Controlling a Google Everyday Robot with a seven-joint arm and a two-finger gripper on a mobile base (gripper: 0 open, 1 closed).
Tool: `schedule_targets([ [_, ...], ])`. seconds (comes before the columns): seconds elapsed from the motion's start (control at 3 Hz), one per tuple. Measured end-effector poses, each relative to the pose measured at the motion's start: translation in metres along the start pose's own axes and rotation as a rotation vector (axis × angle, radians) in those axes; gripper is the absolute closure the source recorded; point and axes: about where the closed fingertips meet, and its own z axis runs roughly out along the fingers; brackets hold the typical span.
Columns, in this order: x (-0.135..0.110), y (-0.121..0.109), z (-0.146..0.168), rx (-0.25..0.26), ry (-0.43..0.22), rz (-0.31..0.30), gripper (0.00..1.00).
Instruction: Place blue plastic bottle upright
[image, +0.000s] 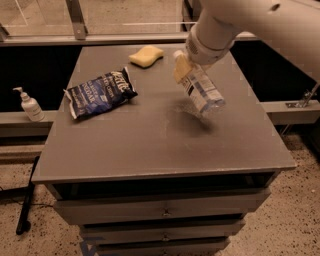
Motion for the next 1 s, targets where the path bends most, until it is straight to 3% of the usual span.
schedule_targets([
  [0.67, -0.009, 0.01, -0.037, -0.136, -0.334, -0.118, 1.0],
  [1.0, -0.03, 0.017, -0.051, -0.19, -0.525, -0.135, 1.0],
])
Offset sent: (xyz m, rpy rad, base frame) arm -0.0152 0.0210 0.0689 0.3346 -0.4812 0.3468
